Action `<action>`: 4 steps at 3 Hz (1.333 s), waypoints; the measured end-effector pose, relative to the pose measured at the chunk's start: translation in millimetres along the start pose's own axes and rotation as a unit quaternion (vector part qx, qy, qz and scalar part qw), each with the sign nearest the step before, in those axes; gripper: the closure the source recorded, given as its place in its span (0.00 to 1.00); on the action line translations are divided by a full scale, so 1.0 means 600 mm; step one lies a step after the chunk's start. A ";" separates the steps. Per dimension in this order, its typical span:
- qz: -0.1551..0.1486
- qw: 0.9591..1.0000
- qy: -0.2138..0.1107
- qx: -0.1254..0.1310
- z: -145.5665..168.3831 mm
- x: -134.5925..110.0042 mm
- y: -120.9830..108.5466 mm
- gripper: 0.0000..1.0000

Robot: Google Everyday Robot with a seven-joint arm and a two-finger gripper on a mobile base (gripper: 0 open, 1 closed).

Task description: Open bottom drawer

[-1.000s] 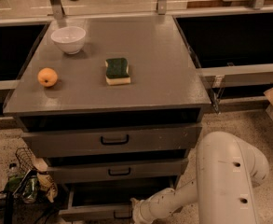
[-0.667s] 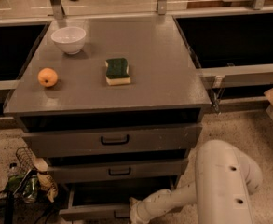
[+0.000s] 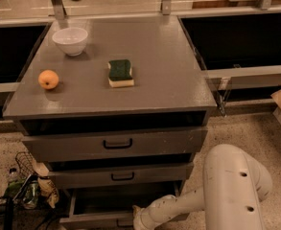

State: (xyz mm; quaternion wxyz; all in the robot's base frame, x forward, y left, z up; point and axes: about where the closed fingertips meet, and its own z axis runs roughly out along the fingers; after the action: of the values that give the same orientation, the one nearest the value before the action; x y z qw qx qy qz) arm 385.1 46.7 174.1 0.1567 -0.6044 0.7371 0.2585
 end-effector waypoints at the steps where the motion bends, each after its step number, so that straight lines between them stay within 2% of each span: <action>1: -0.016 1.000 -0.003 -0.025 -0.003 -0.014 0.029 0.00; 3: -0.053 0.996 -0.022 -0.074 -0.013 -0.033 0.078 0.00; 4: -0.053 0.996 -0.022 -0.075 -0.013 -0.033 0.078 0.00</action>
Offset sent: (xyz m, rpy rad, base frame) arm -0.0311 0.0146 0.0295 0.0682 0.0401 0.1487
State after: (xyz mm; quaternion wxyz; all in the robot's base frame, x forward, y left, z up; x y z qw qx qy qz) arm 344.4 64.7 200.2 0.1406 -0.6471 0.6790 0.3170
